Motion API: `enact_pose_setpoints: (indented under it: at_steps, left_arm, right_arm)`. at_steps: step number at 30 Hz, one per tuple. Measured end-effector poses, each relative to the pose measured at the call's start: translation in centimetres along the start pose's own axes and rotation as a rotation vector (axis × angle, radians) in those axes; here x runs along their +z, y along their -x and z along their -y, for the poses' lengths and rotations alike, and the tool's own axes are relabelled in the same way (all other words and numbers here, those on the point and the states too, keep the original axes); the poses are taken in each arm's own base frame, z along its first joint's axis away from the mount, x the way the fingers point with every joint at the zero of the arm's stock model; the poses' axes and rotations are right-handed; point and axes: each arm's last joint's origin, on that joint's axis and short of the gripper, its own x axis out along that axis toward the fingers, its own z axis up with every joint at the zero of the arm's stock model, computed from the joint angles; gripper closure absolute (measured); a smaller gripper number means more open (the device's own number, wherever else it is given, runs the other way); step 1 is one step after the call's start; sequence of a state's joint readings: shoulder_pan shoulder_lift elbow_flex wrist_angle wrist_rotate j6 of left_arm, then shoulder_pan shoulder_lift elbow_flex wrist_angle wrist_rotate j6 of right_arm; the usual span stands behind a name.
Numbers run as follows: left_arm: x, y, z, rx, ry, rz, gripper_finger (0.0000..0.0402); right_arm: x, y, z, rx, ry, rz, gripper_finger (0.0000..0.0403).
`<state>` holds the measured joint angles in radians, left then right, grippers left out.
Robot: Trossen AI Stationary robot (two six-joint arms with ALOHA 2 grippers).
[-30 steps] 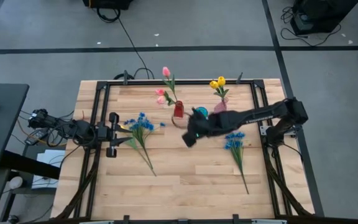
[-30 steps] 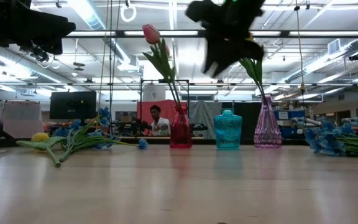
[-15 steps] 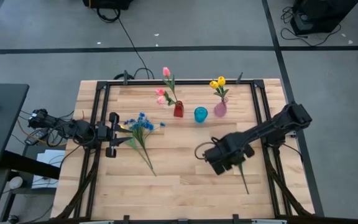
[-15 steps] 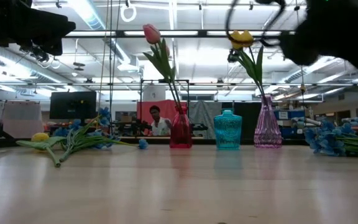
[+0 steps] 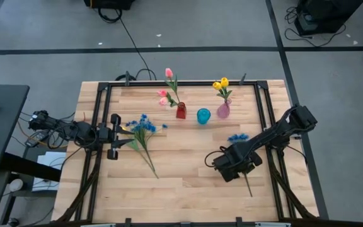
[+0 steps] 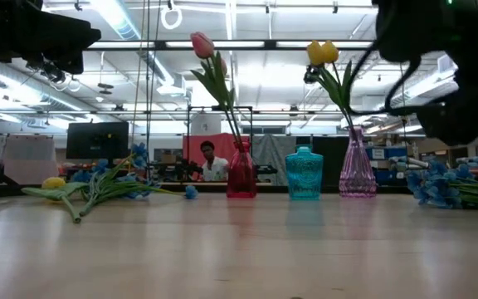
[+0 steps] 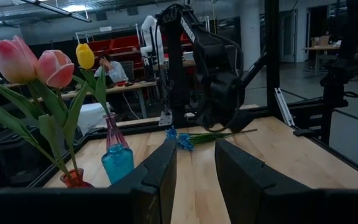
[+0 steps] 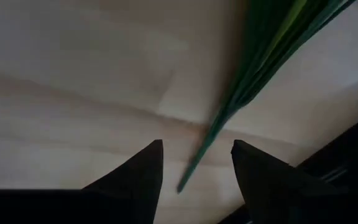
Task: Sort flowers into vase by color
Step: Put the right blue flowers into the blue vase
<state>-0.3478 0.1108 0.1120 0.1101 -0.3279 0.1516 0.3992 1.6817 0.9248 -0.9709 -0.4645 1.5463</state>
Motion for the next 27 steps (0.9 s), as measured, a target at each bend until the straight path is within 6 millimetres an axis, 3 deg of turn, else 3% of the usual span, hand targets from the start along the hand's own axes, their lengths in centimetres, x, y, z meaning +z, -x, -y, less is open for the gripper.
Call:
enact_pose_setpoints:
  at_steps: [10, 15, 20, 24, 27]
  left_arm:
    - [0.0, 0.0, 0.0, 0.000, -0.001, 0.000, 0.0286]
    - [0.0, 0.0, 0.0, 0.000, -0.001, -0.001, 0.0286]
    - [0.0, 0.0, 0.0, 0.000, -0.001, -0.001, 0.0286]
    - [0.0, 0.0, 0.0, 0.000, -0.002, -0.001, 0.0286]
    - [0.0, 0.0, 0.0, 0.000, -0.003, -0.001, 0.0286]
  right_arm:
    - [1.8, -2.8, 1.8, 0.005, 0.010, -0.026, 0.0233]
    - [2.5, -3.0, 1.9, 0.032, 0.024, -0.036, 0.0293]
    - [3.1, -2.7, 1.5, 0.082, 0.043, -0.049, 0.0384]
    - [3.1, -1.4, 0.4, 0.113, 0.089, -0.015, 0.0383]
    - [2.9, 1.2, -1.0, 0.163, 0.146, 0.123, 0.0387]
